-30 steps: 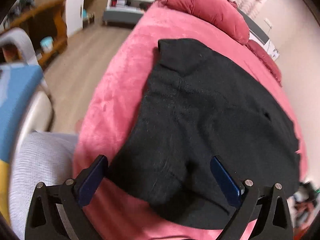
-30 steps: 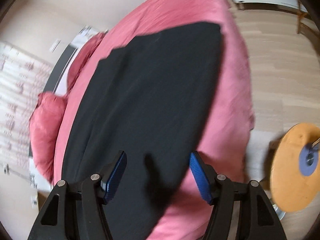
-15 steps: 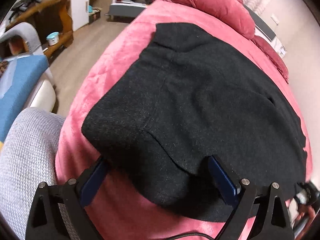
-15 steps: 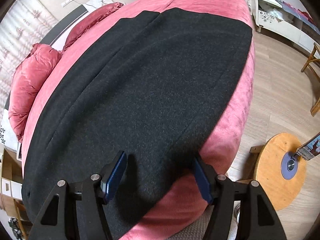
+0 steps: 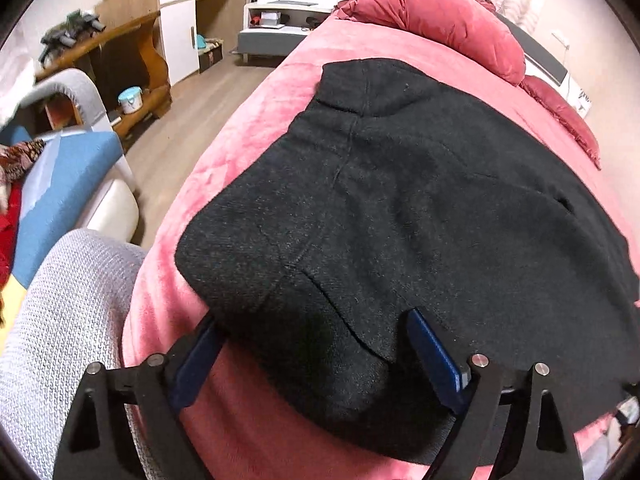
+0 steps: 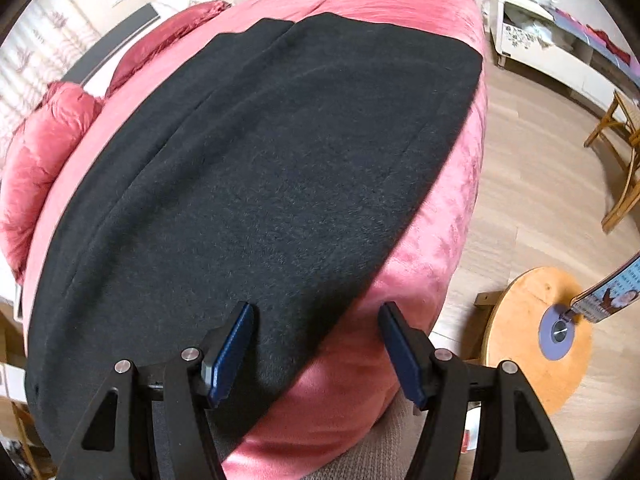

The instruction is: Fold large clothes

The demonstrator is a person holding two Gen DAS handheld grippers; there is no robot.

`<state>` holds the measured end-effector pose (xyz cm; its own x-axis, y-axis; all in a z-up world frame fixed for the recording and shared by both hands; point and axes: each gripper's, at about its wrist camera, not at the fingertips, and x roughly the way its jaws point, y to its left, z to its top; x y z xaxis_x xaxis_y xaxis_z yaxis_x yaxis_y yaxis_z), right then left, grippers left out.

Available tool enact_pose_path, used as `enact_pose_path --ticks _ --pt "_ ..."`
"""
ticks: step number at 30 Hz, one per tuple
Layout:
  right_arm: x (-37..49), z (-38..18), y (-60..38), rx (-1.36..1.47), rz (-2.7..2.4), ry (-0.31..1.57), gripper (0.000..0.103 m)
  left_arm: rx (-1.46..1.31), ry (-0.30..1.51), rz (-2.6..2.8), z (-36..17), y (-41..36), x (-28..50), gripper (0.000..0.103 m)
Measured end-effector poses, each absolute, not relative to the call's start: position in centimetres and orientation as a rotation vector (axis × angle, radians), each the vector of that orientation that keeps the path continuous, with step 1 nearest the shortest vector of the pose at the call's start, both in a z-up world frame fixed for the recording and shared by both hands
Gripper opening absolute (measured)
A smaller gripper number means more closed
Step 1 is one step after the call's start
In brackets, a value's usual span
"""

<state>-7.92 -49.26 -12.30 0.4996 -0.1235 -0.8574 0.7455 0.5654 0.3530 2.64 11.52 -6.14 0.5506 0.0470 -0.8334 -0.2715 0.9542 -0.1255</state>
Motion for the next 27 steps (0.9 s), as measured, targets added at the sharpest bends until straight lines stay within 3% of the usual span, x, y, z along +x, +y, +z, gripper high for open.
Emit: enact_pose_path --ticks 3,5,8,10,16,27 --pt "-7.9 -12.2 -49.2 0.784 -0.615 0.911 0.065 -0.213 1.011 0.206 -5.8 11.1 3.0 0.092" --pt "-7.2 -10.3 -48.1 0.615 -0.662 0.945 0.064 -0.148 1.05 0.178 -4.5 10.6 3.0 0.088" --pt "-6.6 -6.3 -45.2 0.341 -0.69 0.899 0.064 0.051 0.909 0.279 -1.2 9.1 1.7 0.087" --pt "-6.9 -4.2 -43.0 0.273 -0.693 0.85 0.064 0.129 0.825 0.241 0.3 7.0 1.0 0.093" --pt "-7.1 -3.6 -37.1 0.315 -0.541 0.844 0.064 0.309 0.716 -0.048 1.3 -0.3 0.5 0.094" --pt "-8.6 -0.6 -29.3 0.207 -0.372 0.722 0.064 0.281 0.653 -0.33 3.4 -6.5 -1.4 0.102"
